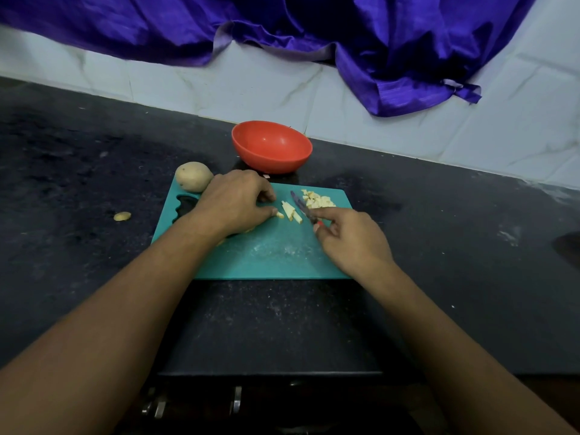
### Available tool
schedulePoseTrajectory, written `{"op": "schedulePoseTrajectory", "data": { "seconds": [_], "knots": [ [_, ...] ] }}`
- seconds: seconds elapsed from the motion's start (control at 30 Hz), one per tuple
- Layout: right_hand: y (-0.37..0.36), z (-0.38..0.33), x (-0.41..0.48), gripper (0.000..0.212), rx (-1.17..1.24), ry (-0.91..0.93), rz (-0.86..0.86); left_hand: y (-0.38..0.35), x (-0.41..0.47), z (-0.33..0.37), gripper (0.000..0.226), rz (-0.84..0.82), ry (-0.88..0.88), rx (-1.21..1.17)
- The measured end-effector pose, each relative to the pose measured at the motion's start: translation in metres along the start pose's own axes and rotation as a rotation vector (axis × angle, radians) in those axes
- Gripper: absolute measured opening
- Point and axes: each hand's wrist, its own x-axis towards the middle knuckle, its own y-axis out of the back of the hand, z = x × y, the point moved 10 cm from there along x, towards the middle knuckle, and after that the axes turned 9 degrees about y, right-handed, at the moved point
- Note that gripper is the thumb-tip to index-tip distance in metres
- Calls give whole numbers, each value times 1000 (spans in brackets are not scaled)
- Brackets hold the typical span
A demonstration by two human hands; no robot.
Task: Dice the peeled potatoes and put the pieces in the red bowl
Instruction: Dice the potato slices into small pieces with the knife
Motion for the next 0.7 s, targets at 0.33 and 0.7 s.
{"op": "schedulePoseTrajectory", "data": {
  "seconds": [0.33,0.7],
  "knots": [
    [-4,-13,13,36,-2,199,-41,-7,0,5,45,-47,-47,22],
    [5,6,13,35,176,135,68,-5,-2,7,21,-74,-59,-81]
  ]
}}
